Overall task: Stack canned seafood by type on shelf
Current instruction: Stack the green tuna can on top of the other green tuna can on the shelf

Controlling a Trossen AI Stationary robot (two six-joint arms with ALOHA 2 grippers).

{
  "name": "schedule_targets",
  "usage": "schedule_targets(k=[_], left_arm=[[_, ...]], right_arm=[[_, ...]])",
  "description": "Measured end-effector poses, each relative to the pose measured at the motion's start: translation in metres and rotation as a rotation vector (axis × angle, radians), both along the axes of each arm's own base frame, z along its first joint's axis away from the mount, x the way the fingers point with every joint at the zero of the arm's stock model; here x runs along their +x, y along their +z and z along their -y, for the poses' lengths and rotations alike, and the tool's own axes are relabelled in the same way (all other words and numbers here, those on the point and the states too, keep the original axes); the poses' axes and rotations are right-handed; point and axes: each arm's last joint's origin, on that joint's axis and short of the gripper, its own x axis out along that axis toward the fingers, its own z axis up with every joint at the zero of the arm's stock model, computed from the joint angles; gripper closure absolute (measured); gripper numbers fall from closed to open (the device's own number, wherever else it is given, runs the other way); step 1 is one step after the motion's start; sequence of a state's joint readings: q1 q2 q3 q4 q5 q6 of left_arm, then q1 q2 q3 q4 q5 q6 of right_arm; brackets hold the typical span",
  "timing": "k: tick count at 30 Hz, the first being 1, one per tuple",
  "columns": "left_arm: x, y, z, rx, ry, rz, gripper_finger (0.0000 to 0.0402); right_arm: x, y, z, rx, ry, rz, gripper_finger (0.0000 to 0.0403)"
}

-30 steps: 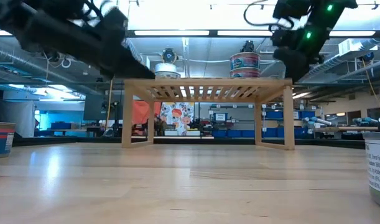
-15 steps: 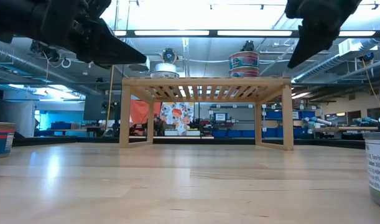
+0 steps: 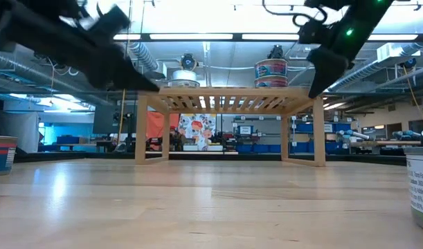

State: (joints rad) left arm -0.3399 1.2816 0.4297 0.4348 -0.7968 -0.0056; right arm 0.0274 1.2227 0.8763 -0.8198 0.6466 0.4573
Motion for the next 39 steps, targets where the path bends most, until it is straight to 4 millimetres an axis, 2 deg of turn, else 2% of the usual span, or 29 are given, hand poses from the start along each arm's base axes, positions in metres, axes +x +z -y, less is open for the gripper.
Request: schedule_targets(k=[3, 9, 12, 16, 21, 28, 34, 39], left_arm=[[0.002, -0.003, -0.019, 0.029, 0.124, -0.028, 0.0394], [0.006, -0.003, -0.049, 0.0, 0.192, -0.041, 0.0394], [0.008, -0.004, -0.05, -0.043, 0.111, -0.047, 0.0394], [0.009, -0.005, -0.037, -0.088, -0.034, -0.059, 0.0394], [0.007, -0.003, -0.01, -0.145, -0.256, -0.045, 0.0395], [0.002, 0.001, 0.021, -0.233, -0.442, -0.004, 0.0395], [-0.002, 0.001, 0.028, -0.202, -0.422, -0.003, 0.0395], [-0.002, 0.001, 0.028, -0.202, -0.417, -0.004, 0.0395]], right_arm=[[0.002, -0.001, 0.005, -0.004, -0.001, -0.006, 0.0397], [0.003, 0.0, 0.008, 0.001, 0.003, 0.002, 0.0396], [0.003, 0.0, 0.005, 0.008, 0.03, -0.004, 0.0396], [0.003, 0.004, -0.007, 0.011, 0.088, -0.001, 0.0396], [0.007, 0.007, -0.034, 0.11, 0.229, 0.054, 0.0395], [0.026, 0.004, -0.093, 0.561, 0.589, 0.194, 0.0376], [0.045, -0.032, -0.142, 0.703, 0.764, 0.127, 0.0396], [0.061, -0.064, -0.166, 0.853, 0.848, 0.09, 0.0393]])
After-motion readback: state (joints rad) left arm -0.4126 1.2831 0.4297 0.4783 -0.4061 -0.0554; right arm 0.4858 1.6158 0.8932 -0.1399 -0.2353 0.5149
